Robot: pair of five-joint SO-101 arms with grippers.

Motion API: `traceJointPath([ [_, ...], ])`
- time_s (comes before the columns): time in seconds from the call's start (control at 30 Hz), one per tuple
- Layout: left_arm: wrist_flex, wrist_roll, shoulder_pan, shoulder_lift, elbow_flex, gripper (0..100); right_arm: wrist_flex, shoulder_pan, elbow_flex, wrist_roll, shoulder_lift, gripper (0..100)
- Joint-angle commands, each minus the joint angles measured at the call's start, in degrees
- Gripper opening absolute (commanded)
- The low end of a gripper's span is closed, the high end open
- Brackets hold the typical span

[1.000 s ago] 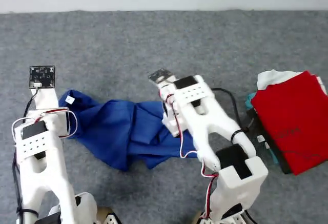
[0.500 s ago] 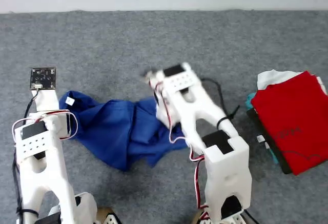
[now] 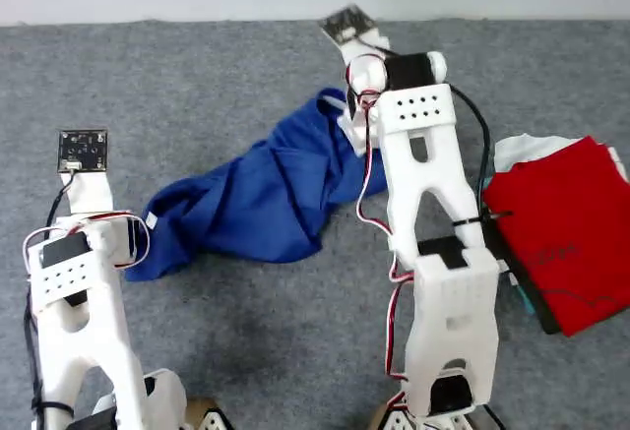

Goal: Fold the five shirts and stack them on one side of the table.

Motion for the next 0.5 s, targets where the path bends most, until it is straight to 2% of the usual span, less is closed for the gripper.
traceJointPath([
  [0.0,2.46,-0.18,0.00,-1.23,-1.98,14,1.10,0.48,-2.55,-0.88,2.33,1.0],
  [0.13,6.07,-0.18,0.00,-4.40,-3.91,14,5.67,-3.47,-5.89,-1.67,0.04,1.0],
  [0.3,6.33,-0.18,0.00,-8.00,-3.38,14,8.22,-16.75,-13.19,0.18,-9.89,1.0],
  [0.47,6.15,-0.26,0.00,-10.55,-0.40,14,8.13,-28.88,-14.24,0.26,-20.62,1.0],
])
